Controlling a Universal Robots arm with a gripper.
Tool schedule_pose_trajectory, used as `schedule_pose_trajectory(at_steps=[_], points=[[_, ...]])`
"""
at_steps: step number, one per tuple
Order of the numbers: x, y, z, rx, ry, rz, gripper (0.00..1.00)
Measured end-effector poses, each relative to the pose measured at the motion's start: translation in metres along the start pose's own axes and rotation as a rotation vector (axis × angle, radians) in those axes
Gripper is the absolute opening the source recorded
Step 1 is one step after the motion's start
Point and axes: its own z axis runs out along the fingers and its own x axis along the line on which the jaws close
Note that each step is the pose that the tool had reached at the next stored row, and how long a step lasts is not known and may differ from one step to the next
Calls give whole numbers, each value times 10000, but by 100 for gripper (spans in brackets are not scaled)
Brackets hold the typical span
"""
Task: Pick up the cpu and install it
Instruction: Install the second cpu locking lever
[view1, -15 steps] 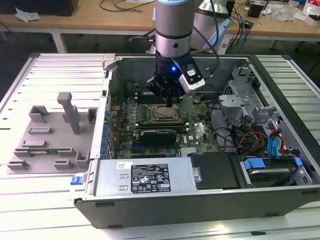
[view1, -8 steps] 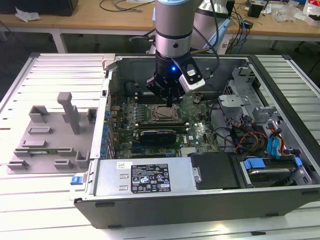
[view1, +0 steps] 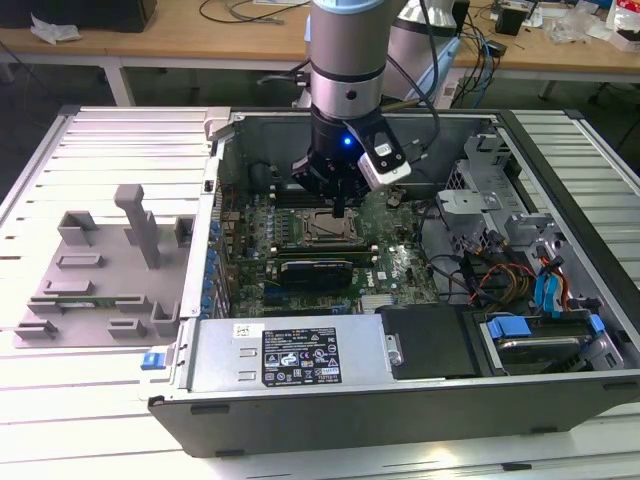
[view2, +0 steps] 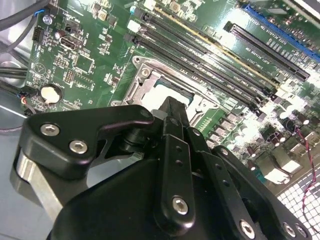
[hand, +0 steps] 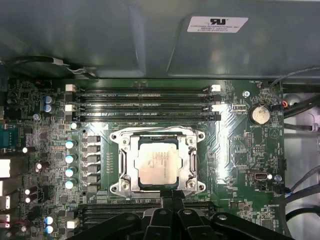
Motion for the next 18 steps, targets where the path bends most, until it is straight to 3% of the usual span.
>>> schedule_pose_trajectory(at_steps=[4, 9, 12, 15, 18], points=[[21, -85, 3, -2, 0, 1, 11], [84, -122, 30, -2, 0, 1, 11], [92, -182, 49, -11, 6, -157, 11], [158, -186, 66, -13, 8, -212, 11], [272, -191, 92, -13, 9, -238, 11]])
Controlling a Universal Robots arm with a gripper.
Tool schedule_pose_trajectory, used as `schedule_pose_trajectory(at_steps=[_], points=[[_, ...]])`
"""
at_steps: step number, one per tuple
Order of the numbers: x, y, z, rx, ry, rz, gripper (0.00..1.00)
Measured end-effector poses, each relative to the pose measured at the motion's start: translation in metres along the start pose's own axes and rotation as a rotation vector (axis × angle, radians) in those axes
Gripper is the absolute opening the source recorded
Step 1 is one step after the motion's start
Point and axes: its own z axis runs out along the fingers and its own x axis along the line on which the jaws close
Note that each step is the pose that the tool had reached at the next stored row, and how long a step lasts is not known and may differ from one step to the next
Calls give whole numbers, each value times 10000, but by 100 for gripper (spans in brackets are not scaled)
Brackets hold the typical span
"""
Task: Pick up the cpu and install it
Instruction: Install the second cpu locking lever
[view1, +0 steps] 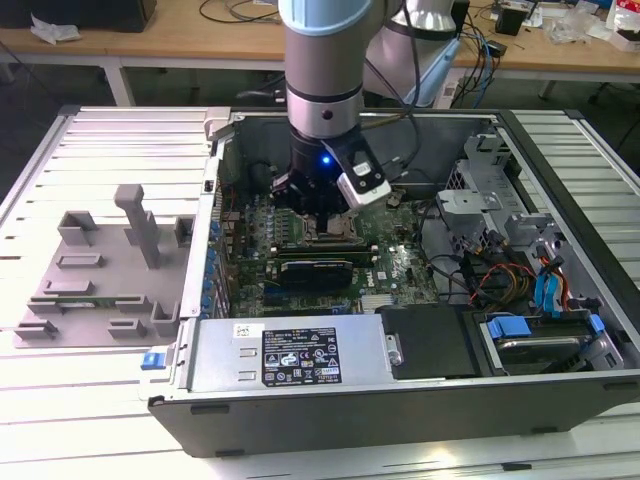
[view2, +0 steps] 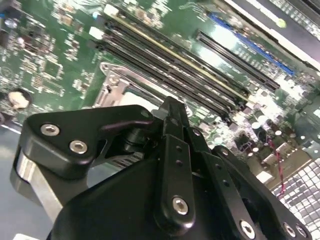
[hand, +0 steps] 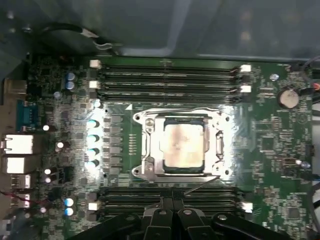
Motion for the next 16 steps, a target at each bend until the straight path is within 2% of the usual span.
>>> schedule_pose_trajectory(at_steps=[2, 3, 4, 6, 7, 10, 13, 14, 16], points=[[11, -7, 20, -8, 7, -168, 11], [13, -10, 40, -34, 24, -651, 11], [63, -13, 67, -44, 30, -817, 11], [165, -15, 134, -46, 32, -857, 11], [183, -20, 197, -46, 32, -865, 11], [215, -24, 281, -57, 24, -864, 11], [215, -34, 285, -231, 5, -858, 11], [216, -71, 283, -266, 4, -855, 11], [217, -95, 283, -330, -1, -851, 11]])
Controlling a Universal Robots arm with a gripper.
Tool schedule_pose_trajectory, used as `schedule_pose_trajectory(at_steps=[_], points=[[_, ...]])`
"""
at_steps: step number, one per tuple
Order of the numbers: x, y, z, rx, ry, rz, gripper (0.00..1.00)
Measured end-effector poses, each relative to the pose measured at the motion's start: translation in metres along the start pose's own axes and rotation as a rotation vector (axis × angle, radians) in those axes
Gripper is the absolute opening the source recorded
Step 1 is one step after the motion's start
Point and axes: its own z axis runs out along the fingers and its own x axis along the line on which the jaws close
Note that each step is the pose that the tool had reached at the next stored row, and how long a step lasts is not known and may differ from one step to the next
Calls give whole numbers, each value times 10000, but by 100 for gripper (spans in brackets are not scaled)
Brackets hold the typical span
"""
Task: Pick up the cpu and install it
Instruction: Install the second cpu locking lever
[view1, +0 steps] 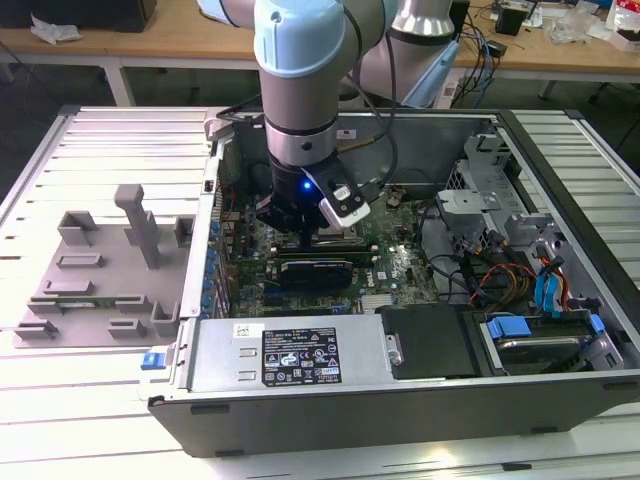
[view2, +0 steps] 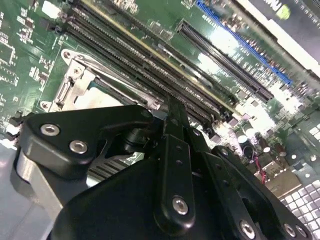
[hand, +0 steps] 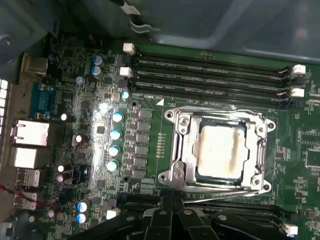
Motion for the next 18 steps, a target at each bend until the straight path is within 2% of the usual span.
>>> schedule_pose_trajectory(at_steps=[3, 6, 7, 11, 14, 16, 18], points=[[9, -59, -1, -287, -59, 13, 11], [15, -101, 5, -752, -187, 29, 11], [16, -101, 7, -868, -218, 34, 11], [102, -97, 61, -1069, -282, 40, 11], [114, -97, 89, -1342, -339, 53, 11], [115, -98, 105, -1418, -347, 57, 11], [117, -101, 133, -1442, -351, 60, 11]])
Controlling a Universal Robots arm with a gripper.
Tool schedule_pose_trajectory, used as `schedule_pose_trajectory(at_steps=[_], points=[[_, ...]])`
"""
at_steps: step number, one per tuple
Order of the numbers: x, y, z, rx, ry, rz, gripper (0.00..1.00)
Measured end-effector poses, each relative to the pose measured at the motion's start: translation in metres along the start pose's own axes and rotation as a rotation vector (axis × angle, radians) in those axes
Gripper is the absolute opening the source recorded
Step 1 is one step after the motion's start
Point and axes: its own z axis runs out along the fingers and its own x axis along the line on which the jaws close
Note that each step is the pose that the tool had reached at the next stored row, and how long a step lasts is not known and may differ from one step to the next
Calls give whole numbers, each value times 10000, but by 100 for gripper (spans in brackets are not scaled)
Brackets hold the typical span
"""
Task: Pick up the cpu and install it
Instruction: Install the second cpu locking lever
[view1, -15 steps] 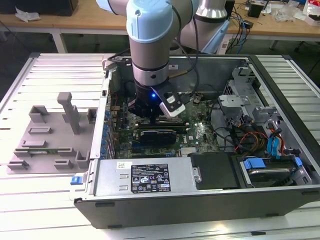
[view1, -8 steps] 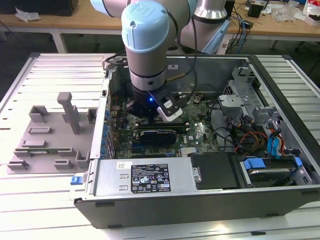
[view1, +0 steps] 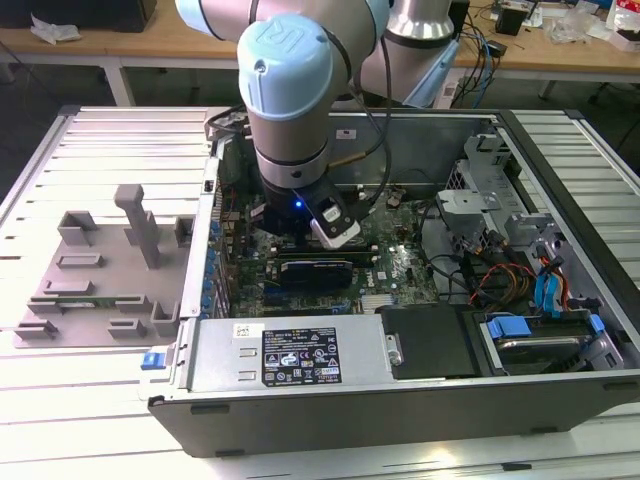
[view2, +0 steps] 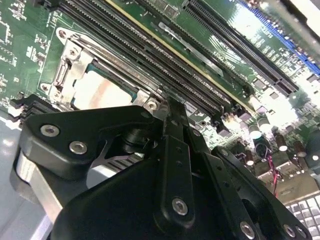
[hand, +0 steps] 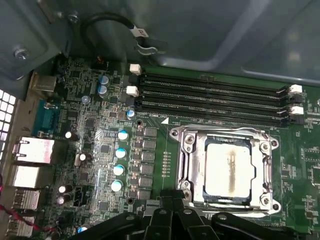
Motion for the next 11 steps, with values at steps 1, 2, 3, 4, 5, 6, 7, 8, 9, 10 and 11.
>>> schedule_pose_trajectory(at_steps=[1, 2, 3, 4, 5, 6, 7, 8, 9, 10, 11], points=[[1, -3, 15, 0, 4, -1, 11], [2, -5, 20, 2, 7, -1, 11], [0, -1, 12, -8, -3, -1, 11], [-9, 18, -75, 11, 0, -4, 11], [-20, 38, -168, 83, 8, -7, 11], [-24, 44, -186, 138, 14, -11, 11], [-27, 49, -181, 157, 17, -12, 11], [-28, 68, -157, 162, 18, -11, 11], [-27, 81, -128, 164, 17, -13, 11], [-26, 83, -110, 169, 18, -12, 11], [-24, 86, -74, 172, 18, -13, 11]])
